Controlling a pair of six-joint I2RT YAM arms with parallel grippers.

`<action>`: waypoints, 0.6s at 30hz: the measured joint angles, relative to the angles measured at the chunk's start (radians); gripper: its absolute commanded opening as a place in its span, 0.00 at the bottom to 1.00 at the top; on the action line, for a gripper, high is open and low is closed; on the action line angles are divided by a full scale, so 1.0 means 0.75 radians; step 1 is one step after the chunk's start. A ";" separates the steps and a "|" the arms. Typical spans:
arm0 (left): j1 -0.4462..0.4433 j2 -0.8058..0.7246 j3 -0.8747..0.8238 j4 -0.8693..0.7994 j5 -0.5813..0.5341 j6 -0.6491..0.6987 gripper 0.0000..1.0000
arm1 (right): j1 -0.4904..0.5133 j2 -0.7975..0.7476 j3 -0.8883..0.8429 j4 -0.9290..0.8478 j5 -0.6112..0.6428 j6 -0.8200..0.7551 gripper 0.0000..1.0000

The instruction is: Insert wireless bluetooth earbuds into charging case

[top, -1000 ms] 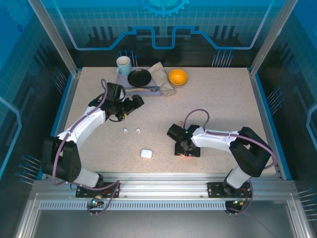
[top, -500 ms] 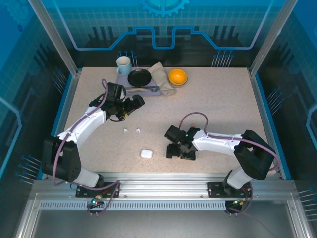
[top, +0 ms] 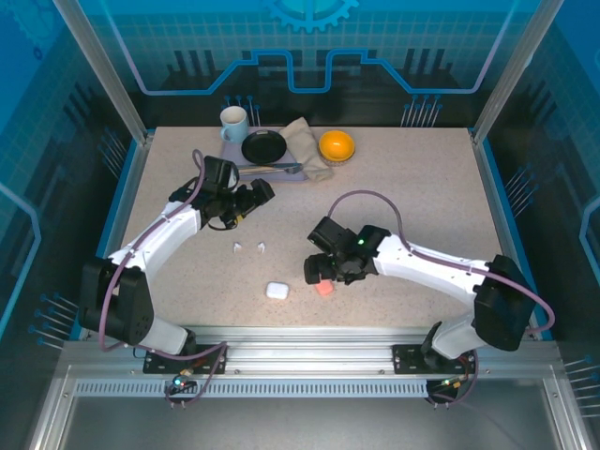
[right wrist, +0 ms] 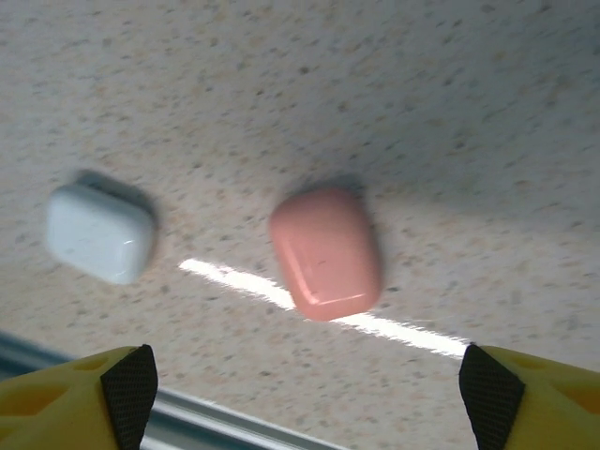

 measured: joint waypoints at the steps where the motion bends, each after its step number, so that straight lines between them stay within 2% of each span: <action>1: -0.001 0.000 0.001 -0.001 0.000 0.000 0.99 | 0.000 0.033 0.025 -0.021 0.027 -0.023 0.89; 10: -0.004 0.000 0.024 -0.018 -0.001 0.001 0.99 | 0.015 0.338 0.128 -0.069 0.116 -0.159 0.87; 14: -0.004 0.000 0.028 -0.018 -0.001 0.001 0.99 | 0.030 0.419 0.155 -0.067 0.114 -0.180 0.82; 18: -0.004 0.000 0.028 -0.021 -0.001 0.001 0.99 | 0.034 0.462 0.160 -0.050 0.109 -0.188 0.73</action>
